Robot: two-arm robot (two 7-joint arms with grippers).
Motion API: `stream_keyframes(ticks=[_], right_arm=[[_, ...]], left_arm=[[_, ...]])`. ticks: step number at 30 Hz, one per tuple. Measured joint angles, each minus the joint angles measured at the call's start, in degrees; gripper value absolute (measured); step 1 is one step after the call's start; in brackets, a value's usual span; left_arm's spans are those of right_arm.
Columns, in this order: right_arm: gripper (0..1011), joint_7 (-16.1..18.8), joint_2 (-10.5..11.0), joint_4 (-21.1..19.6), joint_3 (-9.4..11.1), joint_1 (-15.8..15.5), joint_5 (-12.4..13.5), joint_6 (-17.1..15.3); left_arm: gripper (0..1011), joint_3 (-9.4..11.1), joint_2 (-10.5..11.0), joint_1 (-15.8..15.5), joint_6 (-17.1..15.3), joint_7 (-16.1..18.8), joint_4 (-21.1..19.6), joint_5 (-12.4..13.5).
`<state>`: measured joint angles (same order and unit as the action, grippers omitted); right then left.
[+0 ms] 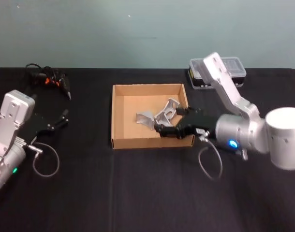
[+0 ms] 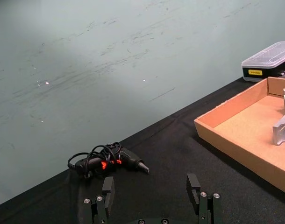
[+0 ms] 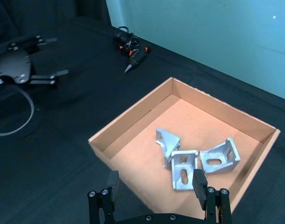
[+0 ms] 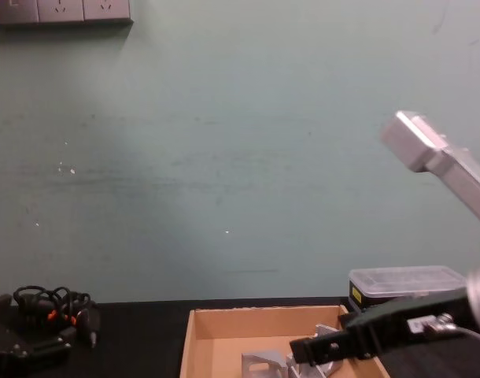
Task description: Use one hand to pick up the angle iron from the table and place it into the box.
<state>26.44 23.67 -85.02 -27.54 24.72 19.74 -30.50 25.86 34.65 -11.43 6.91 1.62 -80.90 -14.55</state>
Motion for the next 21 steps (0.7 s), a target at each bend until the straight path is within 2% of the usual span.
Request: stream_keyframes(ticks=[1,2,4,8,9,14,19,21], right_arm=[[1000,-0.44,1.02,-1.98,0.29,-1.54,0.09,0.71],[1000,-0.44,1.02,-1.98,0.29,-1.54,0.09,0.71],[1000,-1.17,2.43,-4.63,0.95,-4.02,0.27,2.3],[1000,-2.99,4.54,-8.43,3.04,-9.6,0.82,7.67],[1000,-2.99,4.54,-8.43,3.04,-9.6,0.82,7.67],[1000,-5.71,5.19,-9.86,5.38,-15.55,0.53,14.89],[1000,-8.47,4.06,-9.84,6.93,-19.09,-1.5,20.81],[1000,-9.21,3.64,-9.65,7.16,-19.64,-2.18,22.04]], left_arm=[[1011,0.0,0.0,0.0,0.0,0.0,0.0,0.0],[1011,0.0,0.0,0.0,0.0,0.0,0.0,0.0],[1011,0.0,0.0,0.0,0.0,0.0,0.0,0.0],[1011,0.0,0.0,0.0,0.0,0.0,0.0,0.0],[1011,0.0,0.0,0.0,0.0,0.0,0.0,0.0],[1011,0.0,0.0,-0.01,0.0,0.0,0.0,0.0],[1012,0.0,0.0,-0.01,0.0,0.0,0.0,0.0],[1012,0.0,0.0,0.0,0.0,0.0,0.0,0.0]])
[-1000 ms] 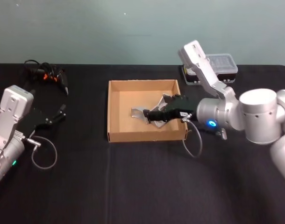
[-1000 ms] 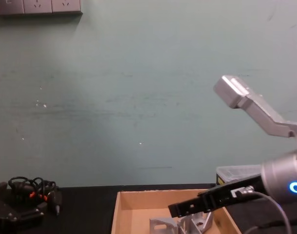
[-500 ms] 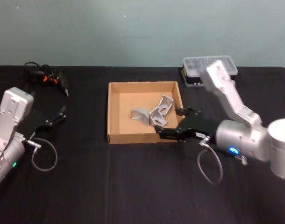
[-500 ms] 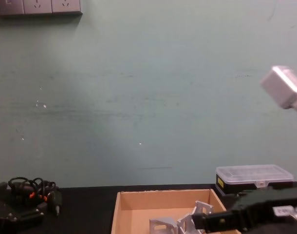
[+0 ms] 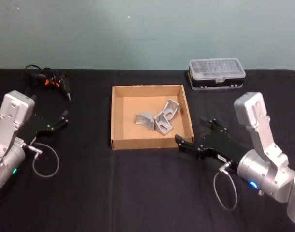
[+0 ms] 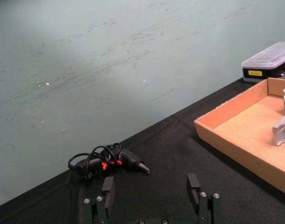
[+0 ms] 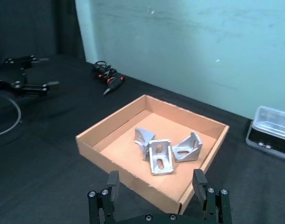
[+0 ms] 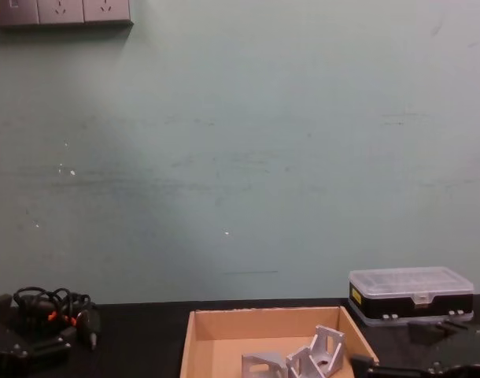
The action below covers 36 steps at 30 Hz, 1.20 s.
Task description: Use one hand to pick up the angle iron from the table and place it into the box.
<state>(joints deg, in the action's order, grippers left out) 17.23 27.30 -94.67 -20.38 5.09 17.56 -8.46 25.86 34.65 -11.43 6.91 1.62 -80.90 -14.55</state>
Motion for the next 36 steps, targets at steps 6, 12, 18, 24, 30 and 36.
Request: stream_keyframes(ticks=[6,12,18,24,30,36], right_arm=[[1000,-1.72,-1.77,1.48,0.39,-1.11,-2.27,2.65],[1000,-1.82,-1.91,1.74,0.44,-1.18,-2.52,2.88],[1000,-1.79,-1.76,1.52,0.43,-1.21,-2.35,2.87],[1000,-1.77,-1.65,1.38,0.42,-1.23,-2.27,2.83],[1000,-1.75,-1.59,1.3,0.42,-1.23,-2.21,2.77],[1000,-1.73,-1.56,1.25,0.42,-1.23,-2.17,2.73]], left_arm=[[1011,0.0,0.0,0.0,0.0,0.0,0.0,0.0],[1011,0.0,0.0,0.0,0.0,0.0,0.0,0.0],[1011,0.0,0.0,0.0,0.0,0.0,0.0,0.0],[1011,0.0,0.0,0.0,0.0,0.0,0.0,0.0],[1011,0.0,0.0,0.0,0.0,0.0,0.0,0.0],[1011,0.0,0.0,0.0,0.0,0.0,0.0,0.0]])
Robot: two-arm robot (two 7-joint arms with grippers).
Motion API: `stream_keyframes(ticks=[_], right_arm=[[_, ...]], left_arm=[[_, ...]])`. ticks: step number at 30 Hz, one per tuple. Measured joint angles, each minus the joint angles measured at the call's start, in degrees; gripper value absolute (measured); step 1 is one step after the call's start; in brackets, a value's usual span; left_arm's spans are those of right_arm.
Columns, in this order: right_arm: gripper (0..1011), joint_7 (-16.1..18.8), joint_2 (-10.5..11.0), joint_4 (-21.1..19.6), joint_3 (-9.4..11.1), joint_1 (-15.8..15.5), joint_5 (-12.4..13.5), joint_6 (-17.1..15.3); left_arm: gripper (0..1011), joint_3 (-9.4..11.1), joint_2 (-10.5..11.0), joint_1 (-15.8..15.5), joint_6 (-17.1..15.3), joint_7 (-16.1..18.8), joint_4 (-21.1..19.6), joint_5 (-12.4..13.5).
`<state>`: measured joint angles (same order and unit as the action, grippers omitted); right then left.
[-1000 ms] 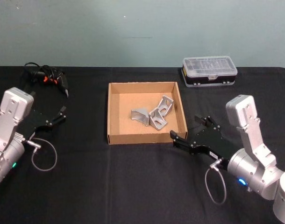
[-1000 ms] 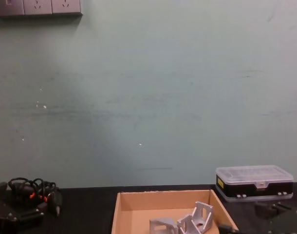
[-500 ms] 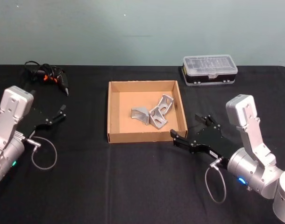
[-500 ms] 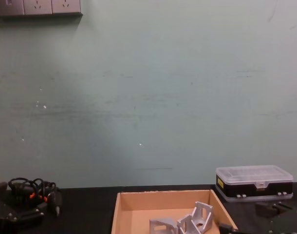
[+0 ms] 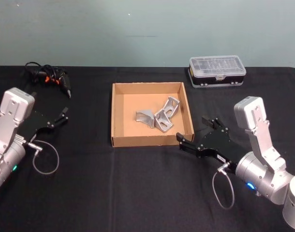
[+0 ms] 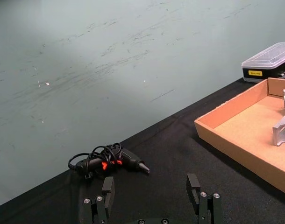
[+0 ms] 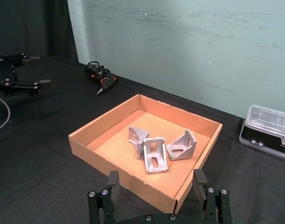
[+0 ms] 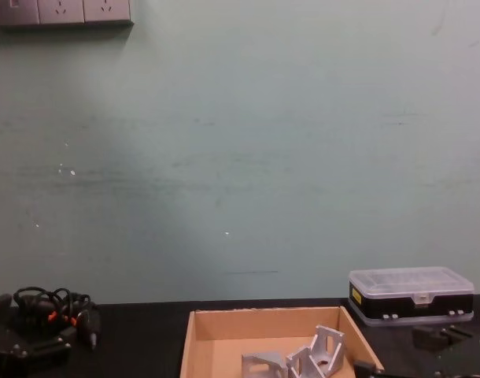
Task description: Use one hand to pick up the angle iron from the table and place it into the box.
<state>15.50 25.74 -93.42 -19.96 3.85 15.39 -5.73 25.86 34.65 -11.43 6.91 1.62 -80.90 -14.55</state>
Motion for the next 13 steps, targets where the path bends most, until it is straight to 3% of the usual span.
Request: stream_keyframes(ticks=[13], right_arm=[[1000,0.08,0.05,-0.06,0.0,0.0,0.05,-0.03]], left_arm=[[1011,0.0,0.0,0.0,0.0,0.0,0.0,0.0]])
